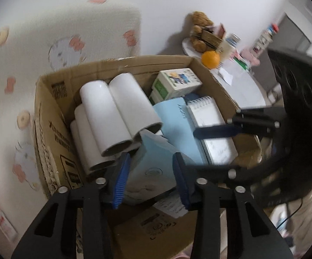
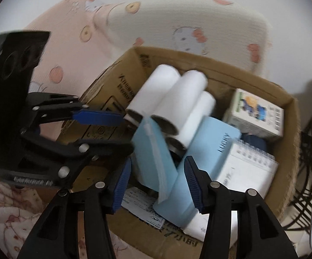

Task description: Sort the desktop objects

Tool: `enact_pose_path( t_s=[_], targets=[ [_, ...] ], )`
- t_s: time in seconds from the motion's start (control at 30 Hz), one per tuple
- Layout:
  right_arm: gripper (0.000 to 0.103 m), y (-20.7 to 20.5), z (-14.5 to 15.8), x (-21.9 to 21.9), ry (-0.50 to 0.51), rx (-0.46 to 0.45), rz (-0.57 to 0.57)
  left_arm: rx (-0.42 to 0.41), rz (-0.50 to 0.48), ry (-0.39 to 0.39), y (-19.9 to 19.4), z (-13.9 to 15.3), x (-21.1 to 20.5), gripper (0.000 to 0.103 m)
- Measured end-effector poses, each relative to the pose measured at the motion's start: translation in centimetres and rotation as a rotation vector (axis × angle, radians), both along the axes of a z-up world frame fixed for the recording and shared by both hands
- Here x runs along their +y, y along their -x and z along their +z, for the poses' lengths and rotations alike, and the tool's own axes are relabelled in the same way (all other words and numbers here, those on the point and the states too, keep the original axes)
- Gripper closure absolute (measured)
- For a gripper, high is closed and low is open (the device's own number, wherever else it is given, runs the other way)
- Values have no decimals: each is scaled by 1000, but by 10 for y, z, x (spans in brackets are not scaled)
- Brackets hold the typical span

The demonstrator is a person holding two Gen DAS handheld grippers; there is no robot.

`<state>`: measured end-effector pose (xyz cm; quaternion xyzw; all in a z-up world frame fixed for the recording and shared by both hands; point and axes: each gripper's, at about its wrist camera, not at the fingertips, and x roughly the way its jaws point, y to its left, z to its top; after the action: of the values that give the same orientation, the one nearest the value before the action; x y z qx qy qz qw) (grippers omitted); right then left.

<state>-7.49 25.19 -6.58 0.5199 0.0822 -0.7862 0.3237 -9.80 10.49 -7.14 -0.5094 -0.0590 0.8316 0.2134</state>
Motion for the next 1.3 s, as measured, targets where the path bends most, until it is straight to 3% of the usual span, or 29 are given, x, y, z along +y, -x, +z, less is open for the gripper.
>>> enact_pose_path(
  t_s=[0.13, 0.33, 0.37, 0.43, 0.57, 0.67, 0.77, 0.83, 0.97, 1.0, 1.13, 1.3],
  targets=[
    [55, 9, -13, -6, 0, -73, 24, -58, 38, -51, 11, -9, -4, 63],
    [55, 14, -29, -11, -38, -147, 49, -79, 33, -86, 19, -15, 2, 63],
    [55, 16, -32, -12, -47, -160, 47, -91, 36, -91, 21, -17, 3, 67],
    [55, 23, -39, -11, -43, -203, 29, -116, 36, -82, 24, -22, 5, 92],
    [55, 33, -57, -7, 4, -348, -19, -121, 32, -87, 22, -24, 6, 101],
    [55, 31, -63, -11, 29, -390, -2, -125, 22, -111, 19, -21, 6, 103],
    [55, 26, -63, -20, 78, -412, 27, -119, 13, -143, 15, -12, 5, 103],
    [55, 26, -64, -23, 103, -440, 20, -120, 10, -121, 14, -10, 6, 103],
    [55, 28, -63, -18, -51, -341, -51, -108, 12, -77, 11, -8, 8, 103],
    [56, 27, -62, -16, -90, -328, -57, -104, 15, -69, 10, -8, 7, 98],
    [56, 24, -48, 2, -52, -349, -84, -85, 10, -32, 6, -6, 4, 74],
    [56, 18, -19, 25, -64, -294, -94, -168, -2, -83, 10, -15, 3, 74]
  ],
)
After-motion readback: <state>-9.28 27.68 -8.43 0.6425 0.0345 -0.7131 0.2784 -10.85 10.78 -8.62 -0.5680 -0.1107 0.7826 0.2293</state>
